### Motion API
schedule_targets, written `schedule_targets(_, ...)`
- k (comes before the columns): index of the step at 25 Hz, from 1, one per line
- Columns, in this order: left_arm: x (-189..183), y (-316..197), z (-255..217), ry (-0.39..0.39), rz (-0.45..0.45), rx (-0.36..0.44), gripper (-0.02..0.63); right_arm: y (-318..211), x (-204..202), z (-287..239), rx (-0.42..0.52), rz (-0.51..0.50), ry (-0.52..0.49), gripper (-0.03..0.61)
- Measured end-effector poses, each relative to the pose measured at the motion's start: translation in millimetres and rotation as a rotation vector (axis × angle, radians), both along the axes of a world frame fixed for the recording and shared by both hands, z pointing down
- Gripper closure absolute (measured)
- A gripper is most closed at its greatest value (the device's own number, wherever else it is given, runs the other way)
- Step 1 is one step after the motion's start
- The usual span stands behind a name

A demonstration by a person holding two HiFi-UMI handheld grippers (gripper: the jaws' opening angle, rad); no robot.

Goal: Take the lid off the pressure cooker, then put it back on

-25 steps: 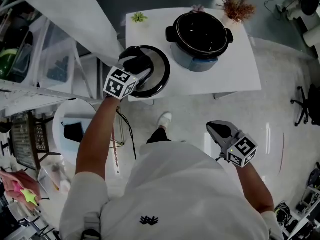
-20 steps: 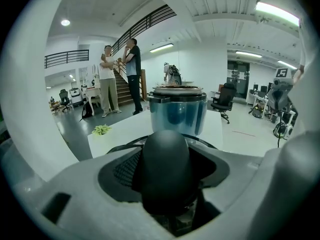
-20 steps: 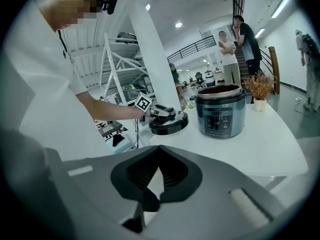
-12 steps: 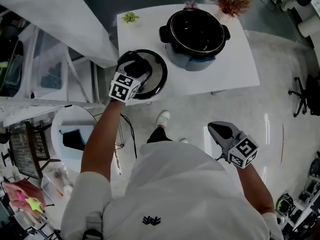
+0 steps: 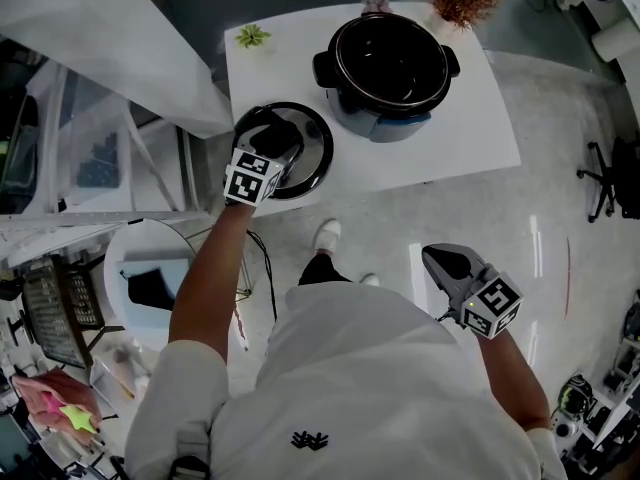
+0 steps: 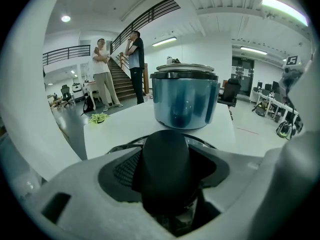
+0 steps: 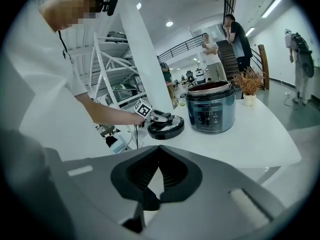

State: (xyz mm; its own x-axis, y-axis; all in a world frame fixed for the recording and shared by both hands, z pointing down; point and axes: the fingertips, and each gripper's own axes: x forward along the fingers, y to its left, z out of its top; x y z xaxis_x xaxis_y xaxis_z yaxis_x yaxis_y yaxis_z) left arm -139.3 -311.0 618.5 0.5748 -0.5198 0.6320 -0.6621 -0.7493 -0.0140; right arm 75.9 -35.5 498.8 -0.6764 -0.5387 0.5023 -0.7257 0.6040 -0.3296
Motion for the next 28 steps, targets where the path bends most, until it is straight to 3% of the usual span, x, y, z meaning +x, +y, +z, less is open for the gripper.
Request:
schedule_targets(26,0.7,1.0,16.1,0.014,-0.009,0.026,0.321,-8.7,7.8,4.2,-0.014,0.033,-0.002,0.565)
schedule_targets(28,2.6,1.3,13.3,0.025,-0.003,0.027,0.28,-9.0,7.8,3.7,-0.014,0.029,0.0,0.565)
